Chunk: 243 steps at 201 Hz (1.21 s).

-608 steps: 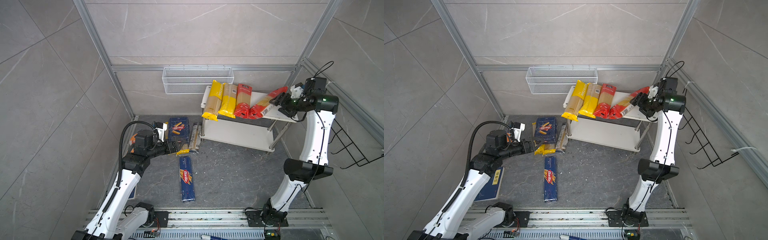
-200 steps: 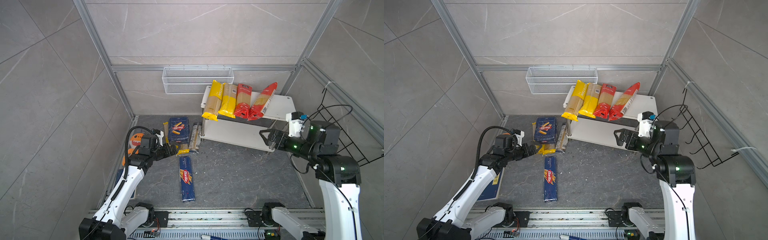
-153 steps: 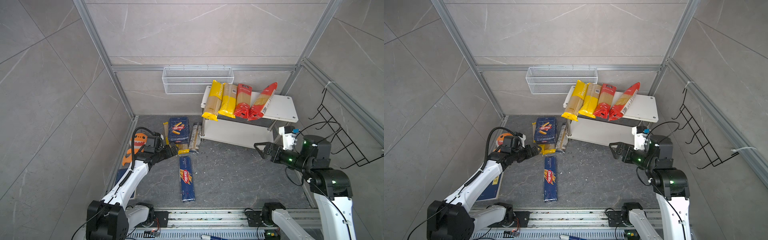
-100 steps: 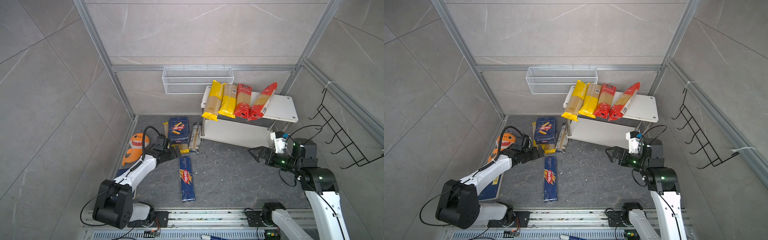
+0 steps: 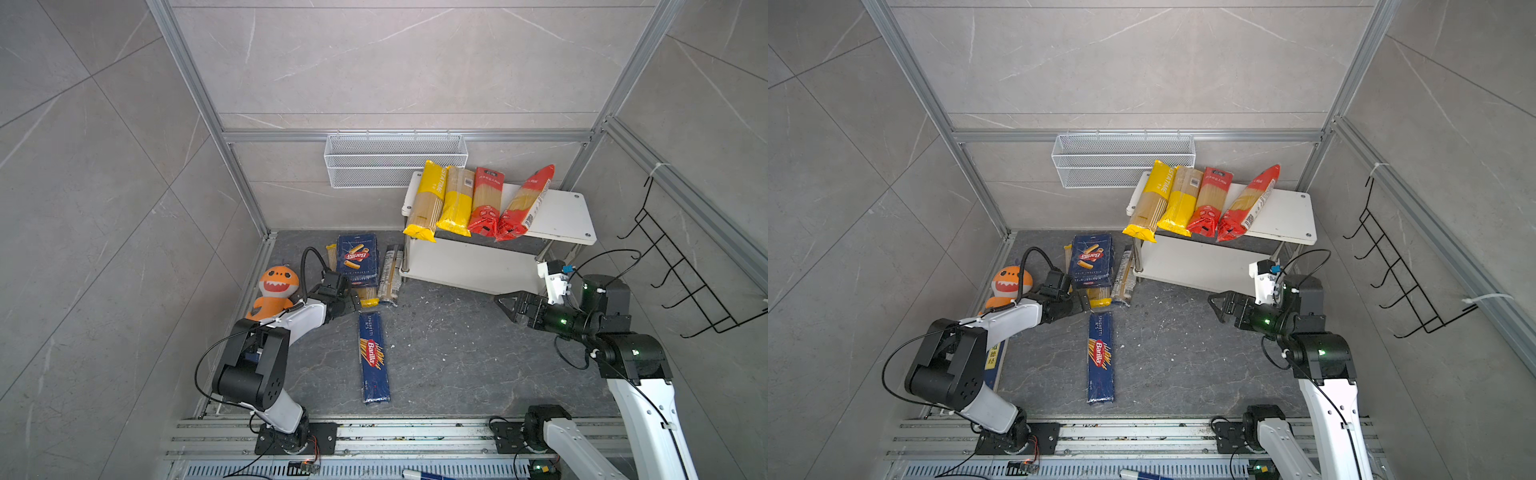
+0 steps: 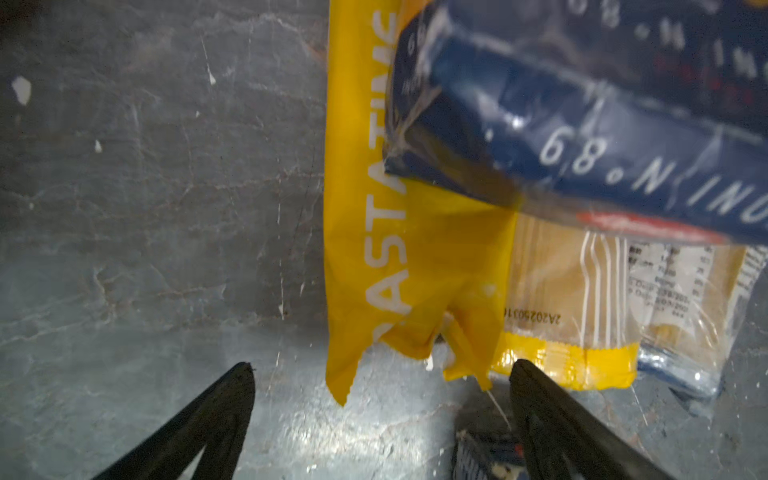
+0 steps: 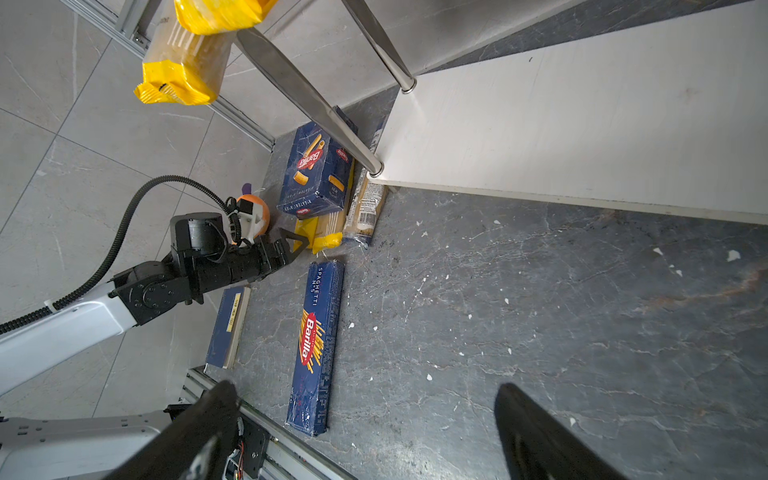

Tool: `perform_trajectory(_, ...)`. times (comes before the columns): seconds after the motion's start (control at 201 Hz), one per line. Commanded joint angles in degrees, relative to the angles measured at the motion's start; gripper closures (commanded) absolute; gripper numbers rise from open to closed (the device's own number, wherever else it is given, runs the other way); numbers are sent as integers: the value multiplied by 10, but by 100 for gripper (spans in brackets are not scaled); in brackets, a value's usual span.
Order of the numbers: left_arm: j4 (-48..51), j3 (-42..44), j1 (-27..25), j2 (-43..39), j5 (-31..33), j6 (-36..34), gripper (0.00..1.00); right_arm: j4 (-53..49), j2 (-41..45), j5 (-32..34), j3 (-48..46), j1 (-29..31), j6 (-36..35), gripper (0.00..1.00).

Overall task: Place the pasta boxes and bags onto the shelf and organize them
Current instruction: 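Grasp the yellow-ended spaghetti bag with the left gripper and lift it upright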

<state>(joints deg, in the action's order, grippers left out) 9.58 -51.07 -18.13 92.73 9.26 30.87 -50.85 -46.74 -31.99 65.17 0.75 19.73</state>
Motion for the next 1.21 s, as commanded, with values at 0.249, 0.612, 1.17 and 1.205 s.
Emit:
perform_trajectory(0.249, -43, -67, 4, 77, 24, -21, 14, 3, -18, 5, 13, 2, -12, 3)
perform_trajectory(0.612, -18, -52, 5, 87, 12, -17, 52, -8, -26, 10, 31, 3, -16, 4)
perform_trajectory(1.17, 121, 58, 5, -173, 19, 11, 100, -2, -15, -7, 24, 10, 0, 4)
perform_trajectory(1.205, 136, 59, 5, -202, 10, 12, 100, -1, -15, -11, 23, 12, 3, 4)
